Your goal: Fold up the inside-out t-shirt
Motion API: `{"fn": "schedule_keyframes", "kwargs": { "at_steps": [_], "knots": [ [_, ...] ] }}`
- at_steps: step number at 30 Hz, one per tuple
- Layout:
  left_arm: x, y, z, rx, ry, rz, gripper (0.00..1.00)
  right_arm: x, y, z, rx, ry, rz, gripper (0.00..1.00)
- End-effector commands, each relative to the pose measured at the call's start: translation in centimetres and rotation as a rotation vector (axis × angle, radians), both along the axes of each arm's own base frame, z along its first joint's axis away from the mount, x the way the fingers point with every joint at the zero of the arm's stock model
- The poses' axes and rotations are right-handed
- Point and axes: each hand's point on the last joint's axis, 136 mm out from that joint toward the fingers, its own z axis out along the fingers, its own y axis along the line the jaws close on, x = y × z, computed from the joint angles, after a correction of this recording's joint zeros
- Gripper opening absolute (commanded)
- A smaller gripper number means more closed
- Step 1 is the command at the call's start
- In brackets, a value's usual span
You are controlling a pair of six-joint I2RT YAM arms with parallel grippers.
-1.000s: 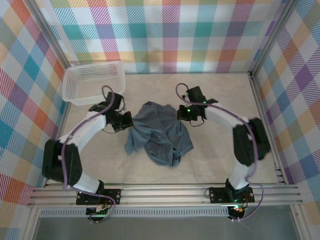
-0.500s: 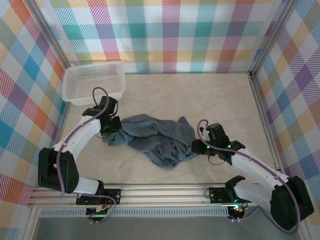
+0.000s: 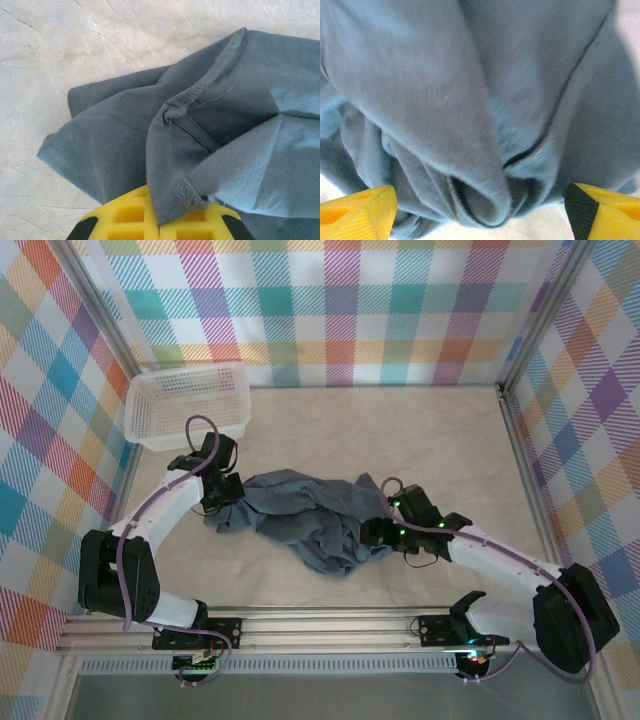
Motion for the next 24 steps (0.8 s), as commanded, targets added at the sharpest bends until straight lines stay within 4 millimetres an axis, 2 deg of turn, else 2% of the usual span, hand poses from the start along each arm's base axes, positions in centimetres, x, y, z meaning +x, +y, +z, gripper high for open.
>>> {"fn": "schedule_keyframes", "kwargs": {
  "at_steps": [1, 3, 5, 7, 9, 12, 16, 20, 23, 24],
  "knots": [
    [0.3, -0.1, 0.3, -0.018, -0.017, 0.024, 0.00, 1.4, 0.2, -0.6, -0.025, -0.021, -0.051, 0.80],
    [0.5, 0.0, 0.4, -0.010, -0.020, 0.027, 0.00, 2.6, 0.4, -0.6, -0.045, -0.065, -0.045, 0.61],
    [0.7, 0.6, 0.9, 0.015, -0.036, 0.043, 0.00, 4.7, 0.1, 1.2, -0.095, -0.164, -0.057, 0.26],
    [1.0, 1.3, 2.7, 0.047, -0.087, 0.061, 0.00, 6.6, -1.9, 3.6, -0.190, -0.263, -0.142, 0.00],
    [1.5, 2.4, 5.6, 0.086, -0.180, 0.093, 0.00, 8.0, -3.9, 6.2, -0.270, -0.369, -0.211, 0.00],
    [1.9, 4.3, 11.1, 0.120, -0.343, 0.158, 0.00, 9.8, -5.9, 12.0, -0.322, -0.544, -0.254, 0.00],
    [1.8, 5.8, 20.5, 0.099, -0.591, 0.222, 0.00, 11.0, -8.2, 22.5, -0.320, -0.812, -0.325, 0.00],
    [0.6, 6.1, 31.8, 0.077, -0.851, 0.201, 0.00, 10.0, -10.5, 33.7, -0.310, -1.065, -0.397, 0.00],
    [-1.5, 6.0, 39.4, 0.061, -1.038, 0.156, 0.00, 7.7, -11.9, 40.6, -0.291, -1.207, -0.409, 0.00],
    [-2.1, 5.8, 41.5, 0.047, -1.101, 0.131, 0.00, 6.9, -12.2, 42.3, -0.281, -1.250, -0.406, 0.00]
  ]
}}
